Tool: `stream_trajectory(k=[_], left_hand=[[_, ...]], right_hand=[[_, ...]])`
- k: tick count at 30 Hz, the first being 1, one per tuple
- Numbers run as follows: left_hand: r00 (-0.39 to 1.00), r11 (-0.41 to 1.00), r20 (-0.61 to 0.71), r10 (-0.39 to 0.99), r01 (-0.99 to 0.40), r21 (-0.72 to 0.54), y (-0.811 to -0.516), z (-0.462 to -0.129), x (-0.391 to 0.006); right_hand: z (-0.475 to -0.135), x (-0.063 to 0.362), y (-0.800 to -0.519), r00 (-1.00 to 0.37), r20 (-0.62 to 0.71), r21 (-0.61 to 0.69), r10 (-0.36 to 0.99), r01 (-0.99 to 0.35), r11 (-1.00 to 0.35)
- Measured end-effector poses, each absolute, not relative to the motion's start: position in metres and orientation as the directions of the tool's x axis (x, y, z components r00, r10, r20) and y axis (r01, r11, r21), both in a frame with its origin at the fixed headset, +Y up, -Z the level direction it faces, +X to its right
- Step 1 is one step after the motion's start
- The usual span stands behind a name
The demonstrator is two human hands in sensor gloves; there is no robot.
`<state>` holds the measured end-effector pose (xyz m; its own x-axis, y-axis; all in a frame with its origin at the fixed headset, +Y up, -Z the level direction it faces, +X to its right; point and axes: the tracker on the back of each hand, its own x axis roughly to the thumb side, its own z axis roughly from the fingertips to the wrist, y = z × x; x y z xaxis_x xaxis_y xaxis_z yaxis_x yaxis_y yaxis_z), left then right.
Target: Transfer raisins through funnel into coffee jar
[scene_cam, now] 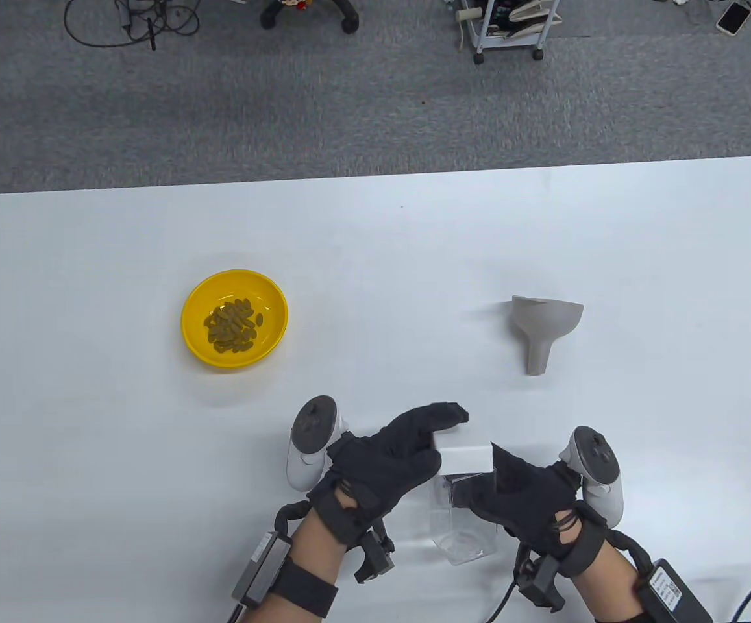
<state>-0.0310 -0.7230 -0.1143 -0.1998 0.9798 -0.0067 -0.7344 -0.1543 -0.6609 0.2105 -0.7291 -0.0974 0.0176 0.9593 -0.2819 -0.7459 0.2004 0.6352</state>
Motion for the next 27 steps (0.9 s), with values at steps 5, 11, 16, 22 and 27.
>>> stream_trajectory(k=[5,11,16,22,27], left_hand=[[-0.078,-0.026,0.057,0.995,-0.781,-0.624,-0.711,-0.113,-0.029],[0.196,0.237,0.134,0.971,-0.838,-0.492,-0.704,-0.111,-0.034],[0.243,0.288,0.161,0.957,-0.874,-0.391,-0.699,-0.107,-0.037],[0.359,0.401,0.192,0.914,-0.872,-0.28,-0.687,-0.099,-0.035],[0.36,0.394,0.162,0.919,-0.848,-0.354,-0.684,-0.101,-0.033]], right_hand=[[-0.093,0.212,-0.72,-0.109,-0.163,0.577,0.981,-0.817,0.005],[-0.09,0.209,-0.715,-0.346,-0.001,0.486,0.938,-0.82,-0.302],[-0.091,0.207,-0.714,-0.359,-0.001,0.461,0.933,-0.828,-0.319],[-0.087,0.208,-0.708,-0.371,0.033,0.43,0.928,-0.833,-0.348],[-0.088,0.213,-0.711,-0.33,-0.004,0.455,0.944,-0.841,-0.293]])
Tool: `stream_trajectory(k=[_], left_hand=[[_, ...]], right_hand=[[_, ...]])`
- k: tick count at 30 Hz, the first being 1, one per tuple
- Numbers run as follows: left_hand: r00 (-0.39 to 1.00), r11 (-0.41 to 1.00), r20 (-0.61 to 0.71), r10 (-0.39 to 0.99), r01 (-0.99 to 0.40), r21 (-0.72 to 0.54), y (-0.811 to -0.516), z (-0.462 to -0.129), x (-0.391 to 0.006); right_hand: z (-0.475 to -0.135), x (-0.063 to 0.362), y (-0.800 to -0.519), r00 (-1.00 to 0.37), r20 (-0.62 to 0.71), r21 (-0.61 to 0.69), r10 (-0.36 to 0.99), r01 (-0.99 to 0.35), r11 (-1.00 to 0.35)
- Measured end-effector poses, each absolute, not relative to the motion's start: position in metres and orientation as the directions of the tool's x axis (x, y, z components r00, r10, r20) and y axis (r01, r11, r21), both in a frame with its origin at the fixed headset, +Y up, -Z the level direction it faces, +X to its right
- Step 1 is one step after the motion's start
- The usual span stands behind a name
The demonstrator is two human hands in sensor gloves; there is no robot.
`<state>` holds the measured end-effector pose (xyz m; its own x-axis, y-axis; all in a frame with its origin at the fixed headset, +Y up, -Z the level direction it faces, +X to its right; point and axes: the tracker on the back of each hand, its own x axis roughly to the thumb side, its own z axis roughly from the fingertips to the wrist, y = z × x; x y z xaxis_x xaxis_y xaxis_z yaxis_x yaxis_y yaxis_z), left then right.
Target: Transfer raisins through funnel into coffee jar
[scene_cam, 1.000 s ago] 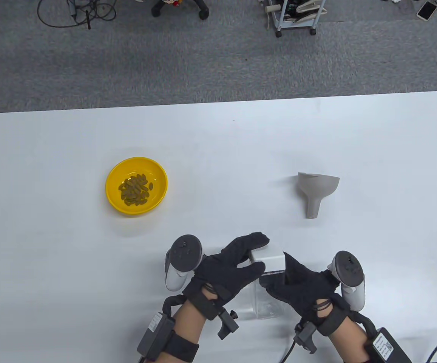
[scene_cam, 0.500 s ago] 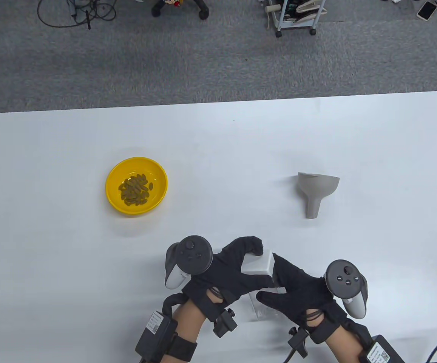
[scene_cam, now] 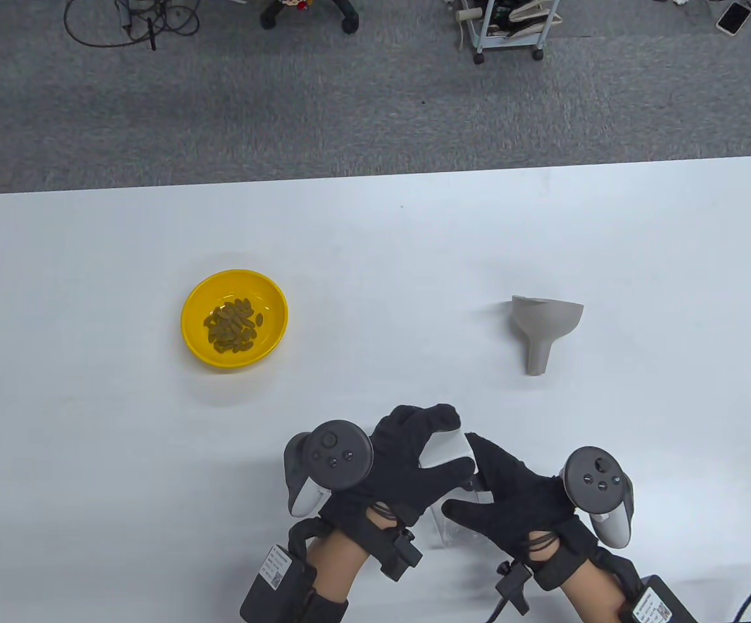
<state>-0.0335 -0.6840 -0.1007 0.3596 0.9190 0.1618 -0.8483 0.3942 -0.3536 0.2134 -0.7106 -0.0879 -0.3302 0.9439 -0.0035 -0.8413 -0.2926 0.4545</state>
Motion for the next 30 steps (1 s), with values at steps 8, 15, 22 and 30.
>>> stream_trajectory(k=[8,15,22,30], left_hand=[[0.32,0.371,0.189,0.928,-0.835,-0.408,-0.681,-0.106,-0.049],[0.286,0.341,0.187,0.94,-0.811,-0.475,-0.69,-0.108,-0.041],[0.25,0.312,0.191,0.949,-0.823,-0.474,-0.689,-0.107,-0.041],[0.27,0.316,0.187,0.945,-0.902,-0.295,-0.667,-0.098,-0.066]], right_hand=[[-0.09,0.219,-0.709,-0.283,-0.036,0.481,0.958,-0.846,-0.232],[-0.088,0.215,-0.716,-0.316,-0.05,0.492,0.948,-0.833,-0.252],[-0.087,0.209,-0.715,-0.332,-0.003,0.52,0.943,-0.806,-0.282],[-0.086,0.211,-0.715,-0.355,-0.002,0.495,0.935,-0.813,-0.307]])
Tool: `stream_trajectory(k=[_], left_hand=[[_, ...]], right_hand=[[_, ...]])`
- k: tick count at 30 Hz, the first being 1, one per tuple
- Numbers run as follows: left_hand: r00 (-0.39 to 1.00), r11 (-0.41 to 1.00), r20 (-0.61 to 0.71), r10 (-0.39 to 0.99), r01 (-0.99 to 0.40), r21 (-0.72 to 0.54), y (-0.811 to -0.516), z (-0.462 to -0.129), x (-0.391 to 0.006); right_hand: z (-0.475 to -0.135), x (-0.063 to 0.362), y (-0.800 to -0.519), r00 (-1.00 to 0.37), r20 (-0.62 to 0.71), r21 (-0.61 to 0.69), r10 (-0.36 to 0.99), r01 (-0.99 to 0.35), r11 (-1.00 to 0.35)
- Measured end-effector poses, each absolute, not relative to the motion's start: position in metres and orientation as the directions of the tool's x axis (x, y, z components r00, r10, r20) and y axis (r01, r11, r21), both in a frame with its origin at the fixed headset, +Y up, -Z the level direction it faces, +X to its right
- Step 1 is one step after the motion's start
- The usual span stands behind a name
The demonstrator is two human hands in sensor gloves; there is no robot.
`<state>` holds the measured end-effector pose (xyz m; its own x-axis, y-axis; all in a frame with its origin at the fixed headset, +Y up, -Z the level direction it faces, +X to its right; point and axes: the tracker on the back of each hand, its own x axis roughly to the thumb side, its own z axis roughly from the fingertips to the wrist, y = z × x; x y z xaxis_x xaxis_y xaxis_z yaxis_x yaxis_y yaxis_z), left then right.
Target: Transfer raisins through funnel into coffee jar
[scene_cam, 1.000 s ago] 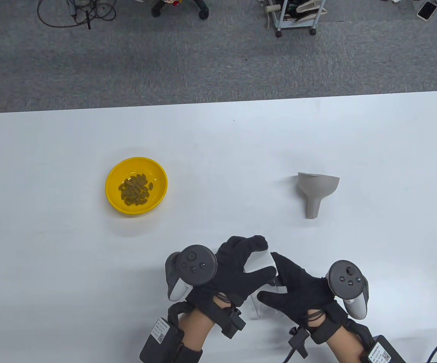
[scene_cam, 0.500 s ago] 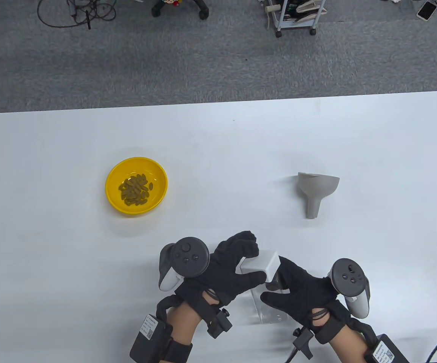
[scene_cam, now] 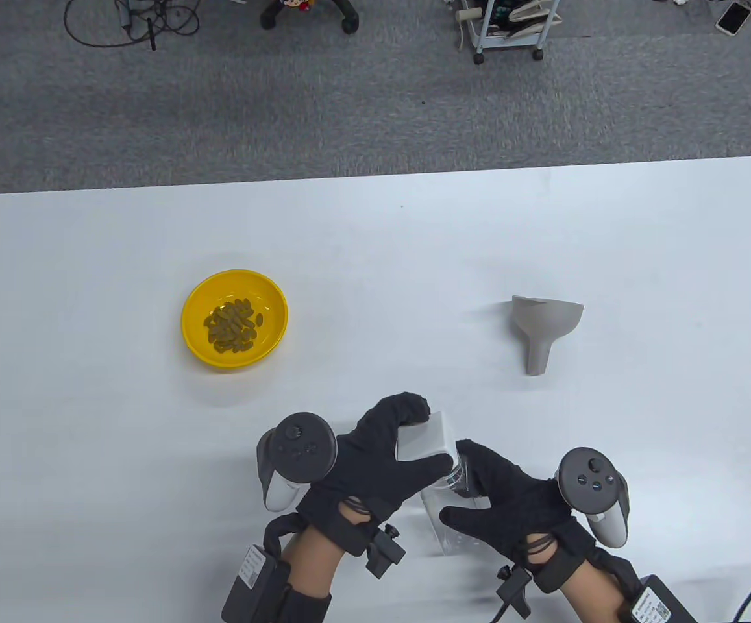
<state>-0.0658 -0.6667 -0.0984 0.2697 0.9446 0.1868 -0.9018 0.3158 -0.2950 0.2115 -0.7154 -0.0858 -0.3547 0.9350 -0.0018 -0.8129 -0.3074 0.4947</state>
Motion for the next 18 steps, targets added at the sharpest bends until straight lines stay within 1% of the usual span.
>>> stream_trajectory(k=[4,9,13,18], left_hand=[[0.408,0.447,0.2,0.891,-0.865,-0.229,-0.656,-0.093,-0.09],[0.563,0.592,0.181,0.806,-0.776,-0.22,-0.656,-0.086,-0.121],[0.743,0.757,0.169,0.647,-0.602,-0.253,-0.669,-0.081,-0.136],[0.855,0.861,0.179,0.487,-0.436,-0.261,-0.689,-0.08,-0.139]], right_hand=[[-0.086,0.215,-0.711,-0.34,0.003,0.478,0.94,-0.826,-0.3],[-0.084,0.219,-0.708,-0.328,0.006,0.467,0.945,-0.834,-0.292],[-0.084,0.222,-0.707,-0.327,0.011,0.461,0.945,-0.837,-0.295],[-0.084,0.222,-0.707,-0.326,0.012,0.458,0.945,-0.839,-0.295]])
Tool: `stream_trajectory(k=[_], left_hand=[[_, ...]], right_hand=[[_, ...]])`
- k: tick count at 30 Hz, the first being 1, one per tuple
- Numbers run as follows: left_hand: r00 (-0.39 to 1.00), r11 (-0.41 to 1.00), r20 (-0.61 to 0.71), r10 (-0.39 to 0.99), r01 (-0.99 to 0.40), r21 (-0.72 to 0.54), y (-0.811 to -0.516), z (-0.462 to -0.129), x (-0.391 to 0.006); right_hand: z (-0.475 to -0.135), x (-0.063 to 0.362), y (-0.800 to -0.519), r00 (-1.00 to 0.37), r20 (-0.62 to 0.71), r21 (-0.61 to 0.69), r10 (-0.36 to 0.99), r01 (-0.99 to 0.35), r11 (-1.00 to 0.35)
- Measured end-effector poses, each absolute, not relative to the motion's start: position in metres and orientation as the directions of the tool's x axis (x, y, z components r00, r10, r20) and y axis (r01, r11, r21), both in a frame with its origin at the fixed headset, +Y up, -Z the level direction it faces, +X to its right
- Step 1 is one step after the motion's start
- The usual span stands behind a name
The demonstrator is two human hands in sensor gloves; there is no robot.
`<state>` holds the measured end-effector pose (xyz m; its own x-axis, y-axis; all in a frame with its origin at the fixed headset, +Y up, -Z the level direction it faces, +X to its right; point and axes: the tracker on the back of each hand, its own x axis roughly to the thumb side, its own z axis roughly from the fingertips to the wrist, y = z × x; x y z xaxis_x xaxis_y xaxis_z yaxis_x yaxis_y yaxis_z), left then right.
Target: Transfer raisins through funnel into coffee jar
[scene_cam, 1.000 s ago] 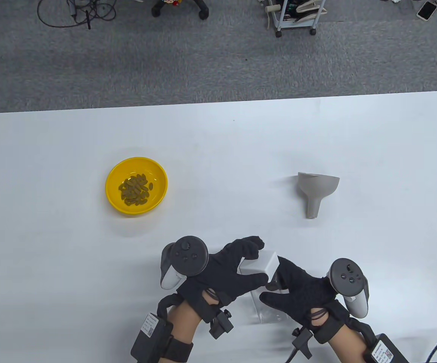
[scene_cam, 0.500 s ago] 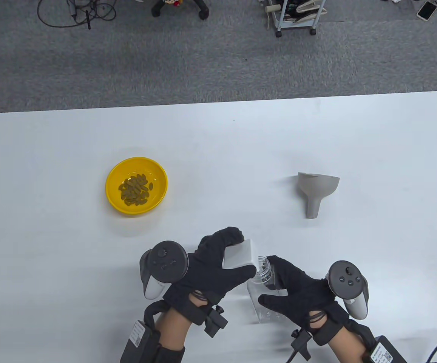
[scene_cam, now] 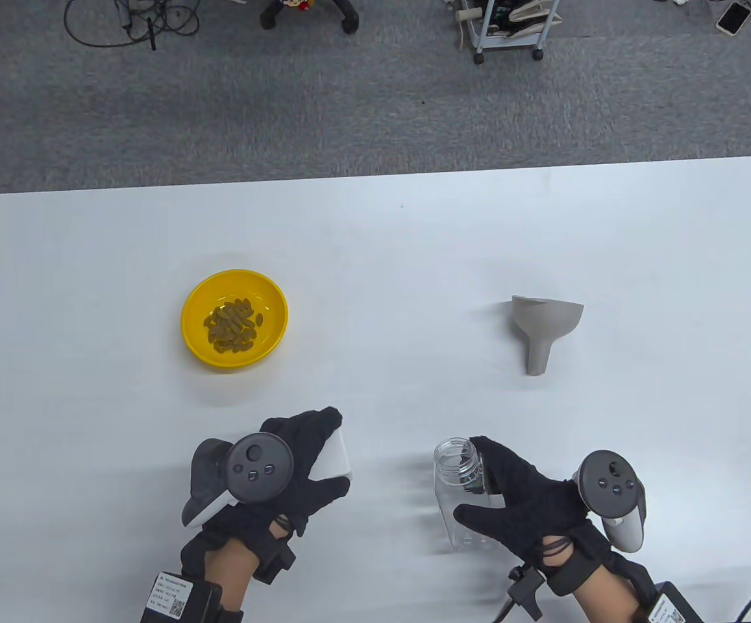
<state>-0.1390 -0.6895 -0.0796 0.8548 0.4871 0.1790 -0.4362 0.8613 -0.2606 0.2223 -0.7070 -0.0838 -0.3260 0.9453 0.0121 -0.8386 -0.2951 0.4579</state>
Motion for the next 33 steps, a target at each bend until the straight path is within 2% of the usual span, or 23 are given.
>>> stream_trajectory(k=[9,13,18,23,27,33], left_hand=[[0.908,0.908,0.214,0.36,-0.288,-0.304,-0.723,-0.083,-0.128],[0.916,0.922,0.254,0.309,-0.223,-0.318,-0.731,-0.081,-0.12],[0.932,0.931,0.244,0.268,-0.185,-0.316,-0.732,-0.078,-0.121],[0.941,0.94,0.177,0.288,-0.243,-0.24,-0.709,-0.072,-0.148],[0.99,0.987,0.05,0.135,-0.129,-0.098,-0.69,-0.056,-0.18],[0.996,0.997,-0.065,0.068,-0.071,-0.042,-0.696,-0.034,-0.218]], right_hand=[[-0.085,0.223,-0.709,-0.342,0.013,0.463,0.94,-0.831,-0.308],[-0.085,0.222,-0.71,-0.35,0.013,0.466,0.937,-0.827,-0.315],[-0.086,0.221,-0.711,-0.357,0.015,0.473,0.934,-0.82,-0.321],[-0.086,0.222,-0.713,-0.346,-0.002,0.481,0.938,-0.823,-0.302],[-0.085,0.222,-0.713,-0.349,-0.004,0.477,0.937,-0.824,-0.305],[-0.085,0.221,-0.713,-0.357,0.003,0.476,0.934,-0.821,-0.316]])
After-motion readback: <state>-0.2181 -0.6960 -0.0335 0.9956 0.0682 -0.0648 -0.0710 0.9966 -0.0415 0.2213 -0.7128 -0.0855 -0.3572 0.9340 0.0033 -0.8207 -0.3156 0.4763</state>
